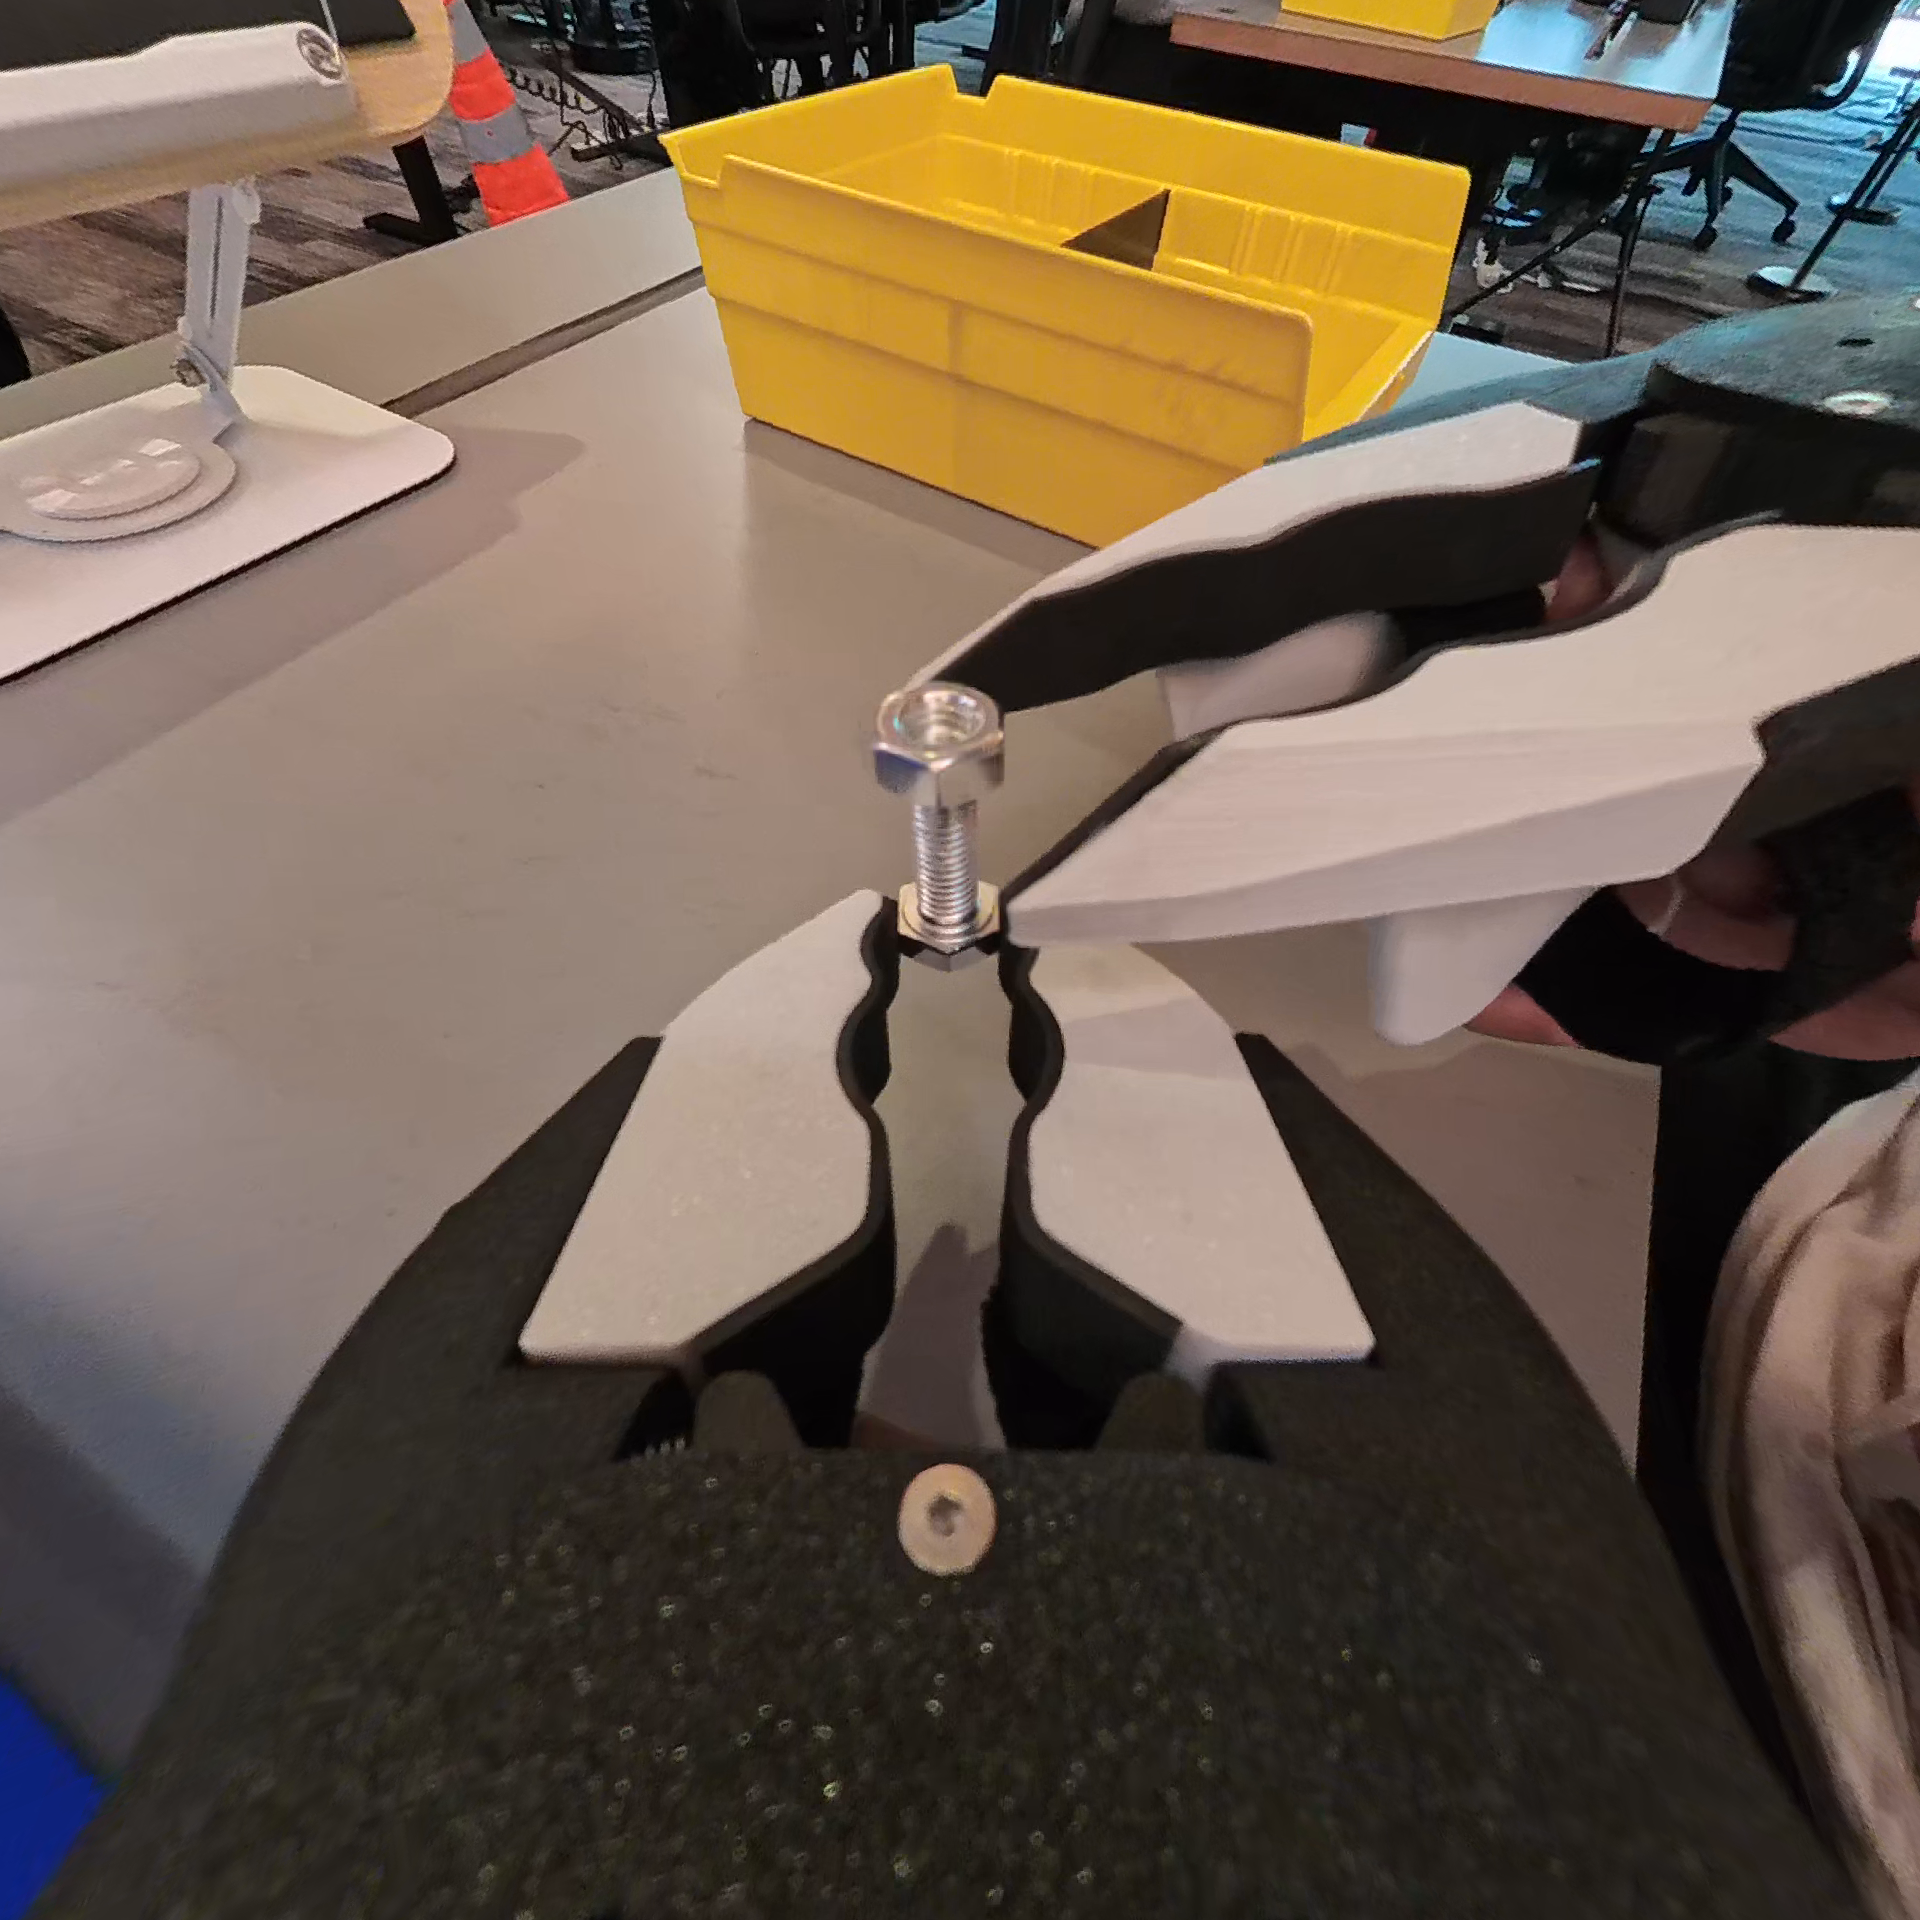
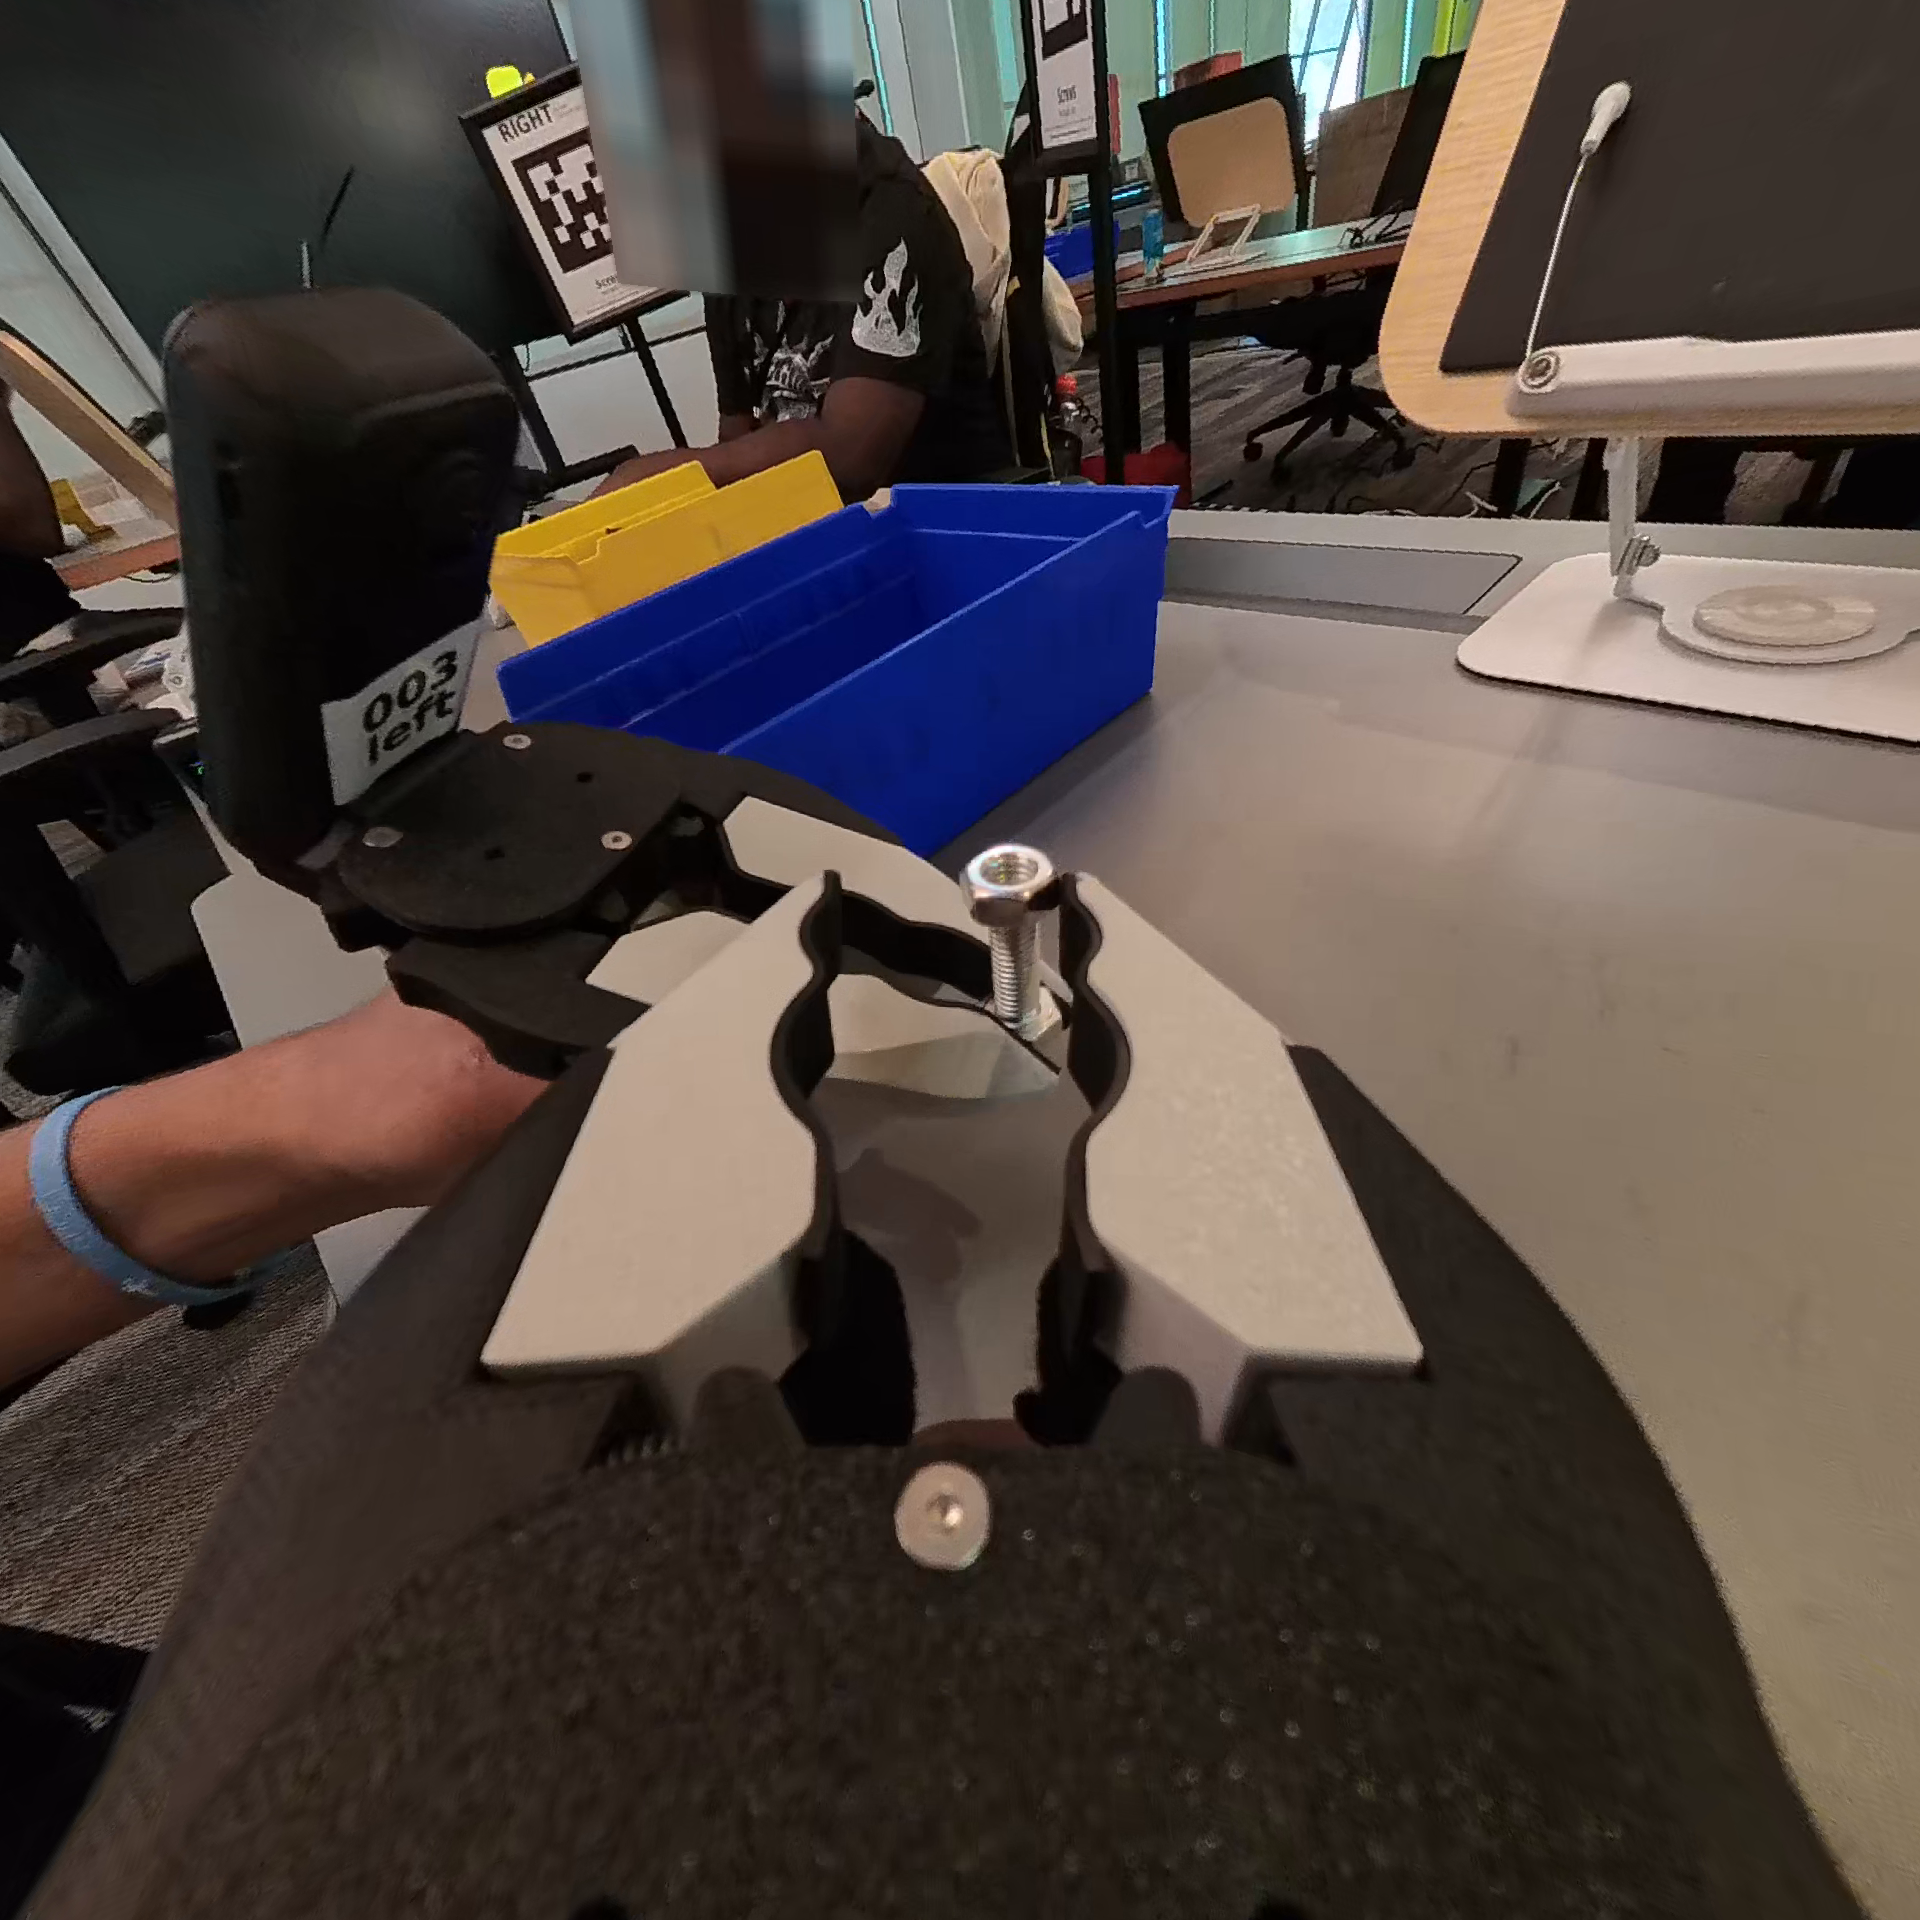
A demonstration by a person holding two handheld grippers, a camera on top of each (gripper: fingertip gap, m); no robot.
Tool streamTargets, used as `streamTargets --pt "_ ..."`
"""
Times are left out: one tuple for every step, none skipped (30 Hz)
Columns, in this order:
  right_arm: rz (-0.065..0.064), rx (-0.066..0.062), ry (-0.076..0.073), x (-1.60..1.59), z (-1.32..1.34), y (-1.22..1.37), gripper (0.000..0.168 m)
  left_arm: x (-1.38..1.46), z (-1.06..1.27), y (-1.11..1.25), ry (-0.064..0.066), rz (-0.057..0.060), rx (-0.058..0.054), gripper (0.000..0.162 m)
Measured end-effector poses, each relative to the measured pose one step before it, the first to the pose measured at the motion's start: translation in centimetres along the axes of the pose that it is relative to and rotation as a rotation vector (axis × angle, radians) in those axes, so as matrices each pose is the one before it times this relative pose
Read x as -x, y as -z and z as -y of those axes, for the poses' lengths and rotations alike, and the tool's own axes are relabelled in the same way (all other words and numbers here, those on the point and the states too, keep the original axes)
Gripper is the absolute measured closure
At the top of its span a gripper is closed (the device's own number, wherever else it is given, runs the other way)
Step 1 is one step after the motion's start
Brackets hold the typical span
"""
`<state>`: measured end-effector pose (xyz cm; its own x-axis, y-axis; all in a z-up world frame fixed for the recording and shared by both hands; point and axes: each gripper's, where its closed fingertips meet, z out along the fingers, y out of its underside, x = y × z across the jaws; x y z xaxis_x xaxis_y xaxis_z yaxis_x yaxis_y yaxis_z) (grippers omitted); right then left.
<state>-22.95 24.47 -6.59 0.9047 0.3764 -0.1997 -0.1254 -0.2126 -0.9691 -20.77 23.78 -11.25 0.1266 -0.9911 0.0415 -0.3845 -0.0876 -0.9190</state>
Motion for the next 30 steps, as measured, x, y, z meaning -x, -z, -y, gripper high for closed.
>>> streamTargets --pt "0.0022 0.0018 -0.0019 -0.046 -0.022 -0.016 0.128 -0.058 -0.021 -0.03 -0.002 -0.0013 0.002 0.144" --pt "0.003 0.0008 -0.0028 -0.017 -0.015 0.004 0.128 -0.076 -0.003 -0.034 0.0005 -0.0029 0.0005 0.144" --pt "-0.0008 -0.0006 -0.0004 -0.068 0.009 0.01 0.129 -0.066 0.014 -0.027 0.0004 -0.0023 -0.0004 0.144" --pt "0.0004 0.0005 0.0012 -0.049 -0.008 0.001 0.131 -0.056 -0.002 -0.018 -0.0011 -0.0016 0.0008 0.144" --pt "0.0013 0.0013 0.0008 -0.02 -0.022 0.011 0.132 -0.072 -0.012 -0.029 -0.0009 -0.0027 0.0011 0.144" --pt "0.0002 0.0012 -0.0005 -0.043 -0.015 -0.003 0.133 -0.096 -0.006 -0.032 0.0003 -0.0039 0.0007 0.144" --pt "0.0033 0.0005 -0.0017 0.006 -0.015 -0.01 0.133 -0.084 -0.011 -0.046 -0.0001 -0.0031 0.0006 0.144" --pt "0.0017 0.0013 -0.0011 0.0 -0.019 -0.011 0.134 -0.082 -0.012 -0.035 -0.0012 -0.0019 0.0013 0.144" --pt "-0.0001 0.0017 0.0012 -0.003 -0.013 0.0 0.135 -0.051 -0.001 -0.026 -0.0005 -0.0008 0.001 0.144" --pt "0.0002 0.0005 0.0039 0.011 0.013 0.026 0.137 -0.037 0.009 -0.005 0.001 -0.0015 -0.0008 0.144" --pt "-0.0011 0.0006 0.0061 0.018 0.033 0.037 0.139 -0.041 0.02 0.012 0.0019 -0.0038 -0.0013 0.144" --pt "-0.0009 0.0007 0.0069 0.019 0.004 0.007 0.14 -0.05 0.004 0.005 0.001 -0.0034 -0.0006 0.144" --pt "-0.0009 0.0015 0.0065 -0.001 -0.012 0.011 0.143 -0.046 -0.022 0.004 -0.0008 -0.0025 0.0009 0.144" --pt "-0.0016 0.003 0.0055 -0.028 -0.044 -0.004 0.147 -0.062 -0.034 -0.012 -0.0011 -0.003 0.0016 0.144" --pt "0.0013 0.0023 0.0049 -0.002 -0.031 -0.001 0.149 -0.081 -0.021 -0.011 -0.0004 -0.0041 0.0013 0.144" --pt "0.0073 0.0026 0.0076 0.045 -0.035 0.01 0.15 -0.098 -0.016 -0.007 -0.0003 -0.0061 0.0007 0.144" --pt "0.0146 0.004 0.0099 0.115 -0.012 0.027 0.15 -0.113 -0.004 0.023 -0.0003 -0.0098 -0.0006 0.144" --pt "0.0204 0.0059 0.0133 0.132 -0.002 0.046 0.15 -0.166 0.012 0.076 0.0002 -0.0161 -0.002 0.144" --pt "0.0344 0.0056 0.0126 0.231 0.053 0.068 0.151 -0.238 0.049 0.129 0.0031 -0.0256 -0.005 0.144" --pt "0.0527 0.0021 0.0015 0.38 0.123 0.097 0.151 -0.338 0.104 0.217 0.0071 -0.0354 -0.0088 0.144" --pt "0.0638 0.0002 -0.0092 0.356 0.153 0.175 0.151 -0.398 0.102 0.271 0.009 -0.0413 -0.0084 0.144" --pt "0.0588 0.0095 -0.0245 0.122 0.099 0.256 0.151 -0.387 0.042 0.267 0.011 -0.0402 -0.0055 0.144" --pt "0.072 0.0134 -0.0474 0.275 0.097 0.289 0.151 -0.438 0.103 0.241 0.0108 -0.041 -0.0092 0.144" --pt "0.0844 0.0048 -0.0479 0.438 0.179 0.352 0.151 -0.608 0.216 0.214 0.0106 -0.0474 -0.0143 0.144" --pt "0.079 -0.0012 -0.0422 0.432 0.206 0.404 0.151 -0.642 0.283 0.148 0.012 -0.0462 -0.0154 0.144" --pt "0.0739 -0.0015 -0.0283 0.483 0.181 0.448 0.151 -0.657 0.286 0.089 0.0128 -0.0455 -0.0157 0.144" --pt "0.0663 0.0027 -0.0228 0.49 0.125 0.465 0.151 -0.729 0.29 0.043 0.0195 -0.0527 -0.017 0.144" --pt "0.064 -0.0015 -0.0274 0.576 0.166 0.405 0.151 -0.793 0.347 0.051 0.0273 -0.0605 -0.0212 0.144" --pt "0.0646 -0.0062 -0.021 0.739 0.181 0.313 0.151 -0.837 0.351 0.073 0.0304 -0.0665 -0.0224 0.144" --pt "0.0478 0.0098 -0.0032 0.656 0.034 0.287 0.152 -0.719 0.266 0.068 0.0287 -0.0578 -0.0169 0.144"
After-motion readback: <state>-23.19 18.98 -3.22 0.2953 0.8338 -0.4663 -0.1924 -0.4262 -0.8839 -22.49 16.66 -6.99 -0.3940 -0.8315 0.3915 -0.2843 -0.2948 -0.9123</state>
